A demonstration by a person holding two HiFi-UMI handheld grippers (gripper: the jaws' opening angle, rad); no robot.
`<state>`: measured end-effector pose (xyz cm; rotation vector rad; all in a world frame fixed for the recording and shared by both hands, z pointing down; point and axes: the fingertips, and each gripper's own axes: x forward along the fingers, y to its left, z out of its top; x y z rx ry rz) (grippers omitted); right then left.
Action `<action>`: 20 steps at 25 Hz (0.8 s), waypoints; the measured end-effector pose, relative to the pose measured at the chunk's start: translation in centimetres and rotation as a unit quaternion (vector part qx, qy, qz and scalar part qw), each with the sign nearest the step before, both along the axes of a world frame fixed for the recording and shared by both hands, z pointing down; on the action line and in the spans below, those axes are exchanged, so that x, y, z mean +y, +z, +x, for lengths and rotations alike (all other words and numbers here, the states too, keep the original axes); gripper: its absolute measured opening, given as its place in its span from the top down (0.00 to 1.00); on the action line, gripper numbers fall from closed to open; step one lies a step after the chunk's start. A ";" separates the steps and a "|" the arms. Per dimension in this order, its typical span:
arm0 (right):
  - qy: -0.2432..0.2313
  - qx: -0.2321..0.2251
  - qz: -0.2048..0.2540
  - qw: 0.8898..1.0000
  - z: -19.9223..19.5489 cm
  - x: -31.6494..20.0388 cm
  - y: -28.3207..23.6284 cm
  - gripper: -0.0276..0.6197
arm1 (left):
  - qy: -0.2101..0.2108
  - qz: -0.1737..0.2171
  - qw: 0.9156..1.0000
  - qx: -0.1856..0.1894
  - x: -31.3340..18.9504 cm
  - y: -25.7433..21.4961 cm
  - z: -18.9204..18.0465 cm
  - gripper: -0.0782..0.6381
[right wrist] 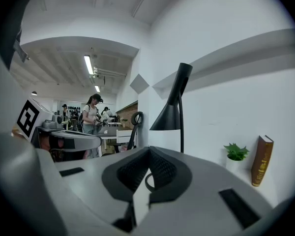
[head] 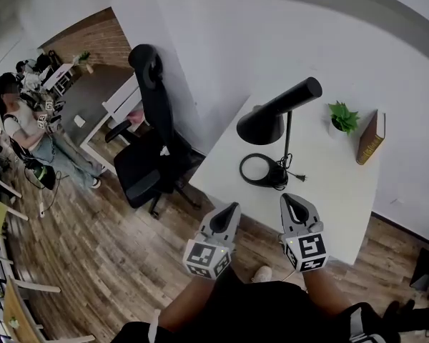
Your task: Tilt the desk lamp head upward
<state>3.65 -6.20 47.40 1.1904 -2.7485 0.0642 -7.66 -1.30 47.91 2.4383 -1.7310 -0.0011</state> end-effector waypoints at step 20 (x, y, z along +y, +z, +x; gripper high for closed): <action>0.050 0.025 -0.027 0.998 0.0 -6.4 0.5 0.95 | 0.017 -0.046 0.991 0.121 -7.6 0.4 -3.6 0.88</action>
